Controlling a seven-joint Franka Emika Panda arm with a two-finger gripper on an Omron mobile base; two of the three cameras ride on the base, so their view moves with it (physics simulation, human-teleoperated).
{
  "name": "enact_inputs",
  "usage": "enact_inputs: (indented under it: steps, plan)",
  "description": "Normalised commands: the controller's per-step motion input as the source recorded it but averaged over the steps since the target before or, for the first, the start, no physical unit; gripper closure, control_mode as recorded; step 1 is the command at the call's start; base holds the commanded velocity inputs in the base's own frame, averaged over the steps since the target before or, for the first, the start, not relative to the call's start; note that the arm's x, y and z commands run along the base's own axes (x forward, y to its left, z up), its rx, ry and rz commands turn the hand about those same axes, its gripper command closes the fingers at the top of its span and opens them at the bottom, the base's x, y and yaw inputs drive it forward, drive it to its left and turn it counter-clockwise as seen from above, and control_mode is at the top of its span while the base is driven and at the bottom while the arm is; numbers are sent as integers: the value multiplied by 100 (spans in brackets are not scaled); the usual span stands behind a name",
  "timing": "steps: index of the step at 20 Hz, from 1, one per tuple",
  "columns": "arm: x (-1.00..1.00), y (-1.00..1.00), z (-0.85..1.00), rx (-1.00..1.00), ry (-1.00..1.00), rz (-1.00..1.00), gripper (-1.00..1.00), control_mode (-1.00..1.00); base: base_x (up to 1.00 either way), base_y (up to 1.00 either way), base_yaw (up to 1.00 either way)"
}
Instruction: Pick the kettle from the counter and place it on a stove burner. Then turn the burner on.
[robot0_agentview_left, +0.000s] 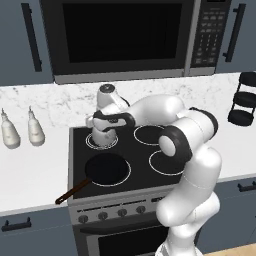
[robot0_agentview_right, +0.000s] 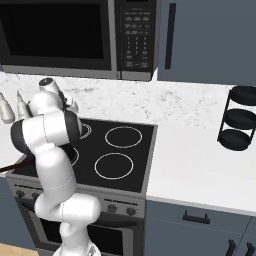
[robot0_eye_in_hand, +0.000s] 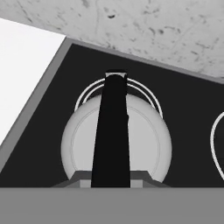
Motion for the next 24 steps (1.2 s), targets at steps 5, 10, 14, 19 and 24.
enact_inputs:
  steps: [5, 10, 14, 19, 24]
  plan:
    - [0, -23, -17, 3, 2, 0, 100, -100, 0, 0, 0]
    - [0, -12, -12, 4, 2, 0, 100, -100, 0, 0, 0]
    - [3, -2, 0, 1, 0, 0, 100, -100, 0, 0, 0]
    - [16, 0, 0, 0, 0, 0, 100, -100, 0, 0, 0]
    - [16, 9, 0, 2, 0, 0, 100, -100, 0, 0, 0]
